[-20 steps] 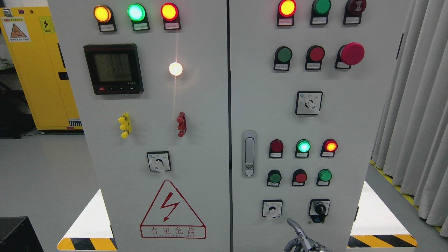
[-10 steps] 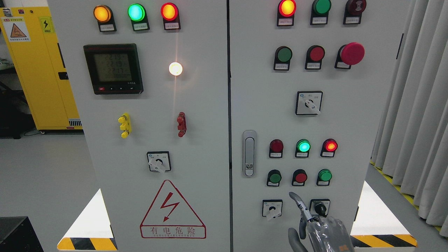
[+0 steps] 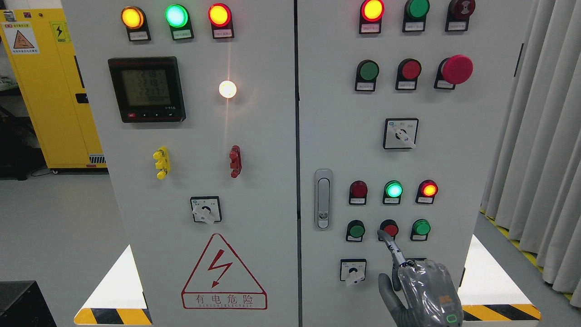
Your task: Press green start button
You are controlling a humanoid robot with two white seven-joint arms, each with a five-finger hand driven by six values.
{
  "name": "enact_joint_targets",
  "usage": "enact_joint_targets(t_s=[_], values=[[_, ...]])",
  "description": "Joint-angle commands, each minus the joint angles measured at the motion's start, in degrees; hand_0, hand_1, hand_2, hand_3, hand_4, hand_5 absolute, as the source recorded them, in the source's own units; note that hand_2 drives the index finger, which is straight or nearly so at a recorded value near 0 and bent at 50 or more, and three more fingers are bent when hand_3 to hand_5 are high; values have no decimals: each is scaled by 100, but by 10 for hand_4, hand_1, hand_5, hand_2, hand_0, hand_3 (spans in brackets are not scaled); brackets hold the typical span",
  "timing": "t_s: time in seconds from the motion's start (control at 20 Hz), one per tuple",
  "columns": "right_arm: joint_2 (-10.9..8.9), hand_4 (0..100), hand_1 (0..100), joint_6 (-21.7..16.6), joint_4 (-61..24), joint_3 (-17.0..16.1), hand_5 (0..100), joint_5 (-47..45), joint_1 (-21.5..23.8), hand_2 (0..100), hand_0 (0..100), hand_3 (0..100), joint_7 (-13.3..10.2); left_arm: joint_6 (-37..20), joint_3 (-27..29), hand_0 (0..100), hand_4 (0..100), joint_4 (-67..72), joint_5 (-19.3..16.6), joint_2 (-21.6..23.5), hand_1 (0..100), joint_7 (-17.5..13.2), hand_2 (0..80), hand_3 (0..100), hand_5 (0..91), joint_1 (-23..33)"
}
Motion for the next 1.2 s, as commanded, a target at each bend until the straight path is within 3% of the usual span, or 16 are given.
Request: enact_joint_targets(t_s=[0.0,1.15], values=[[-24,976,931,4,225,237,1000,64,-110,0,755,918,1,-2,0,120,0,1,0,0,556,2,0,0,0,7],[-24,989,925,13,330,378,1000,179,-163,0,765,925,1,-2,0,120,0,1,0,0,556,2,0,0,0,-1]])
